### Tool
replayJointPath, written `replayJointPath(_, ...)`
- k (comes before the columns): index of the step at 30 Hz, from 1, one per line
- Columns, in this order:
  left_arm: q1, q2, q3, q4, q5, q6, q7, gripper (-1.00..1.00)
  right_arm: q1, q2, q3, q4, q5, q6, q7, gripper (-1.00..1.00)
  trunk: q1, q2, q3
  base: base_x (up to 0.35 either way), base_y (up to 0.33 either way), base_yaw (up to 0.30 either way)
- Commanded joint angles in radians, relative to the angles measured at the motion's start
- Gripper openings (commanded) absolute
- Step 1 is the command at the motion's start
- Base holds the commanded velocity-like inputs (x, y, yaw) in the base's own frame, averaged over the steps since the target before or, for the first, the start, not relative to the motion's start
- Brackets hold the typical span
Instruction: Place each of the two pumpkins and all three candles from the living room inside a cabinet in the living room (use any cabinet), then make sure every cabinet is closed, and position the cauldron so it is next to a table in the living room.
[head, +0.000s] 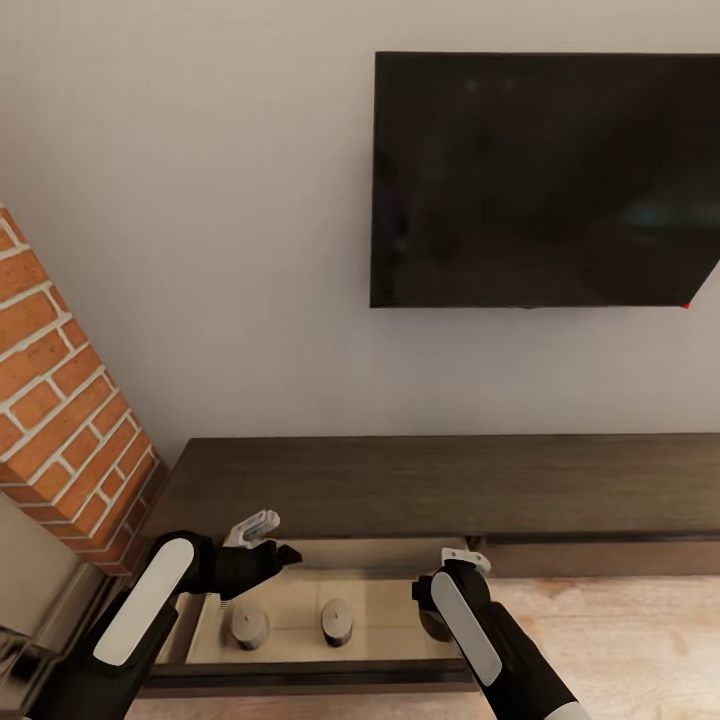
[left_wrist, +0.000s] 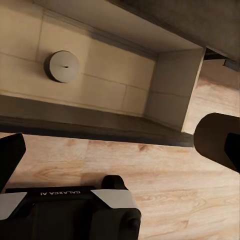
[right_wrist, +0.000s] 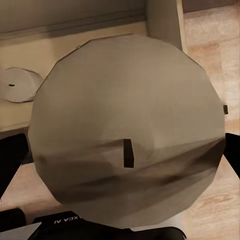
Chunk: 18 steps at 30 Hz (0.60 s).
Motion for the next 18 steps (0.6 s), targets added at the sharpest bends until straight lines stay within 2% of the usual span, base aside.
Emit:
replayJointPath(1,-0.001,0.001,-0.002,-0.001,0.01,-0.001,0.011,1.0,-0.001,0.0,0.002,-0.001,-0.008,0.002,-0.01,-1.0,0.0,-0.001,-0.001,0.198,0.0,0.0)
replayJointPath(6,-0.001,-0.001,-0.002,-0.001,0.01,-0.001,0.011,1.0,-0.001,0.0,0.001,-0.001,-0.009,0.002,-0.01,-1.0,0.0,-0.001,-0.001,0.13,0.0,0.0)
replayJointPath(15,-0.001,-0.003,-0.001,-0.009,0.012,-0.001,0.01,1.0,-0.001,0.0,0.0,0.0,-0.009,0.002,-0.01,-1.0,0.0,-0.001,-0.001,0.012,0.0,0.0)
replayJointPath(18,-0.001,-0.005,-0.002,-0.015,0.013,-0.001,0.011,1.0,-0.001,-0.001,0.0,0.001,-0.009,0.001,-0.01,-1.0,0.012,-0.022,-0.01,0.0,0.0,0.0)
